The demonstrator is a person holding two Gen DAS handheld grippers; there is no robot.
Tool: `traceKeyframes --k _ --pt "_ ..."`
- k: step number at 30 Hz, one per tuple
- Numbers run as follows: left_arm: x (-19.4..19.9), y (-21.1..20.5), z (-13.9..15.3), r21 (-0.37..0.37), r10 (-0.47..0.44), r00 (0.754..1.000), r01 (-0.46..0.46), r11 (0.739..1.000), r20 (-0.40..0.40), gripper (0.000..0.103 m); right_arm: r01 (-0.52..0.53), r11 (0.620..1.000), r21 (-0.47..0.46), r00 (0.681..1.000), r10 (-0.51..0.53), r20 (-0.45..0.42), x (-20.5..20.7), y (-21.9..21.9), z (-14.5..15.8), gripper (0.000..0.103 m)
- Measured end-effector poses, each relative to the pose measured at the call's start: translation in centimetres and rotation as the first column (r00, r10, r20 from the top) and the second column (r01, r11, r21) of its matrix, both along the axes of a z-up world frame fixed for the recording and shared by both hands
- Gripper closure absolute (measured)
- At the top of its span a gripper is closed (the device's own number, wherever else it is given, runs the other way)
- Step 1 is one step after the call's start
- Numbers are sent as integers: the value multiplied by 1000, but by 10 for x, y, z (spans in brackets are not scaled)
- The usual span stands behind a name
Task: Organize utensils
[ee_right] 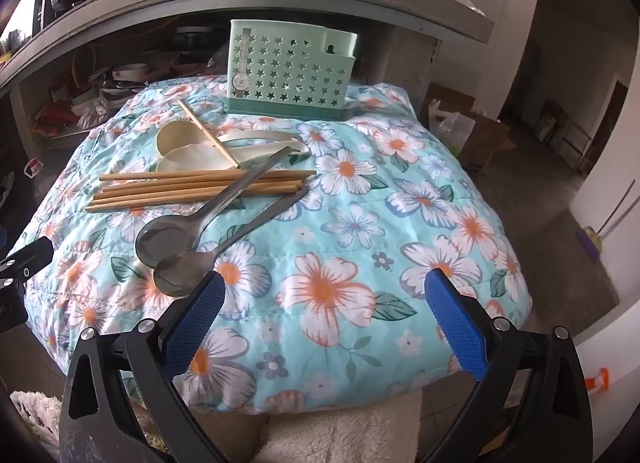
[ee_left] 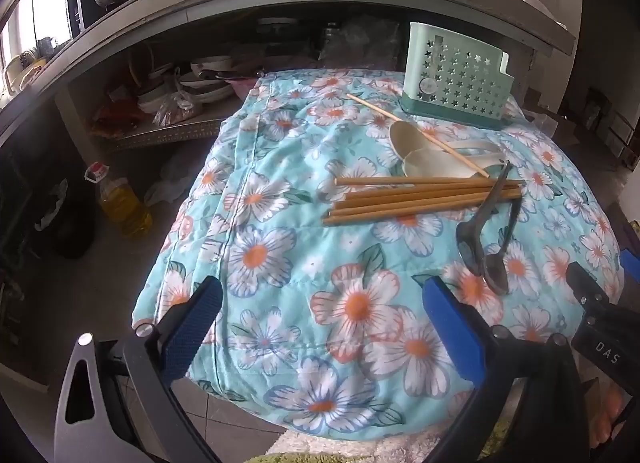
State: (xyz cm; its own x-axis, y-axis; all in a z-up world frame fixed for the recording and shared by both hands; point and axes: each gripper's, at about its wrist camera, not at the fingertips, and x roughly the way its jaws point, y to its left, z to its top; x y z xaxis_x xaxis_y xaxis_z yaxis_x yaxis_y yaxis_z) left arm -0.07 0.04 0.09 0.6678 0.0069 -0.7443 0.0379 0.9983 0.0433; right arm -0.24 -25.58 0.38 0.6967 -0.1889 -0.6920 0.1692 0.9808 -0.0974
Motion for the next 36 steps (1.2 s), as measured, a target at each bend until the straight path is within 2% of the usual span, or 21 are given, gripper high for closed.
traceKeyframes --k 8,9,29,36 --pt "-4 -9 2 8 46 999 -46 999 4 5 0 1000 -1 1000 0 2 0 0 1 8" --pt "2 -4 2 -13 -25 1000 25 1000 11 5 0 1000 0 1000 0 1 0 0 1 8" --pt "-1 -4 7 -9 -22 999 22 1000 23 5 -1 1000 -1 1000 1 11 0 2 -2 8" --pt "-3 -7 12 3 -30 999 30 1000 42 5 -1 1000 2 1000 1 23 1 2 12 8"
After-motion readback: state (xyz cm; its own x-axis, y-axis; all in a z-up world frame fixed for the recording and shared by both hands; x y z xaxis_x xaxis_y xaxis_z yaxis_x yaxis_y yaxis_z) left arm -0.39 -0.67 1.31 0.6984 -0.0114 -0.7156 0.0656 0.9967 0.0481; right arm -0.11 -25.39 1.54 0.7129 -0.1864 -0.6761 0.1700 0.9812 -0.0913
